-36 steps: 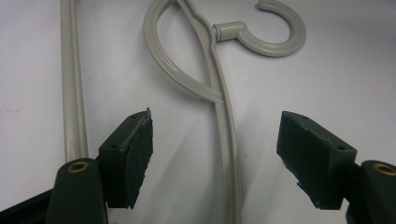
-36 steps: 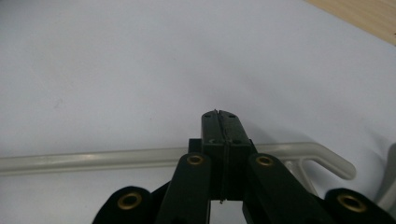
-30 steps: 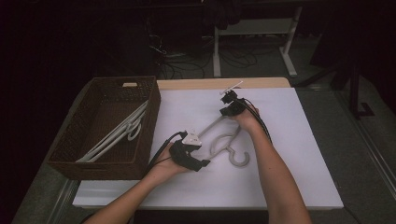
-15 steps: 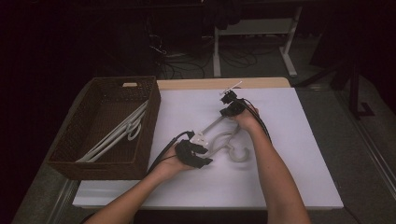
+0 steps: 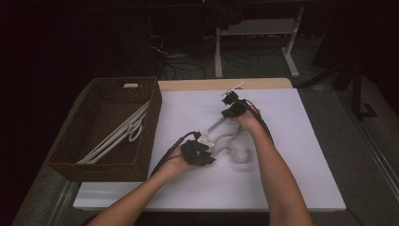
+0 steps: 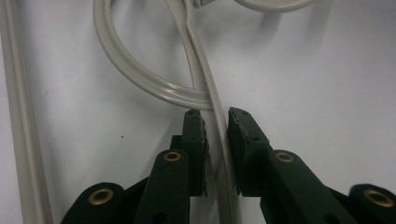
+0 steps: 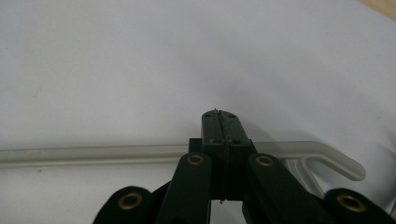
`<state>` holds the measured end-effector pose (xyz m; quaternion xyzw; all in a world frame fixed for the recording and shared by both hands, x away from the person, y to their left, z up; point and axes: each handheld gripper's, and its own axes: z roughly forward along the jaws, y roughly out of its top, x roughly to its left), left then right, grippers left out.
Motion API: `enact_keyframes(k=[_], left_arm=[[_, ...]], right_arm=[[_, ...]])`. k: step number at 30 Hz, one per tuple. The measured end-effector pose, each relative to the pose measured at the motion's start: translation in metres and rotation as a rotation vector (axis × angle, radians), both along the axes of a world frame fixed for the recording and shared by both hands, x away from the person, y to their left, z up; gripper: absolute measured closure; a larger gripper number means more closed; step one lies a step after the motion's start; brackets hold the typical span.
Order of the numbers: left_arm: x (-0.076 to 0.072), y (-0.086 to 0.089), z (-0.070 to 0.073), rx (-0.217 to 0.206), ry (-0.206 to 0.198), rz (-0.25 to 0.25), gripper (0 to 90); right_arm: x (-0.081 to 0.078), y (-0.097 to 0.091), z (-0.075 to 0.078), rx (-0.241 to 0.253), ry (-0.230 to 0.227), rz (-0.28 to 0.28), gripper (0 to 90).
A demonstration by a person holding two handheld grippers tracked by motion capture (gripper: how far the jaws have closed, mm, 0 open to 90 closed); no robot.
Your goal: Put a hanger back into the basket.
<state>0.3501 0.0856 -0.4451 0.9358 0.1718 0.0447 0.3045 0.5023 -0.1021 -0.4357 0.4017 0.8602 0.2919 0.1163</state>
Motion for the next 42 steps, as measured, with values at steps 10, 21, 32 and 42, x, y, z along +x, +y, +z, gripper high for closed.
enact_keyframes(k=[10, 21, 32, 42], left_arm=[[0.004, 0.009, 0.008, -0.045, 0.009, 0.069, 81.7], [0.008, 0.02, 0.033, -0.098, 0.052, 0.129, 81.8], [0.011, 0.029, 0.081, -0.122, 0.03, 0.196, 82.0], [0.006, 0.051, 0.137, -0.174, -0.019, 0.202, 82.1]], right_arm=[[-0.02, -0.03, 0.036, 0.096, -0.034, -0.023, 61.5], [-0.082, -0.075, 0.07, 0.2, -0.121, -0.031, 38.8], [-0.142, -0.101, 0.072, 0.245, -0.172, 0.013, 29.8], [-0.179, -0.104, 0.056, 0.279, -0.175, 0.006, 24.2]])
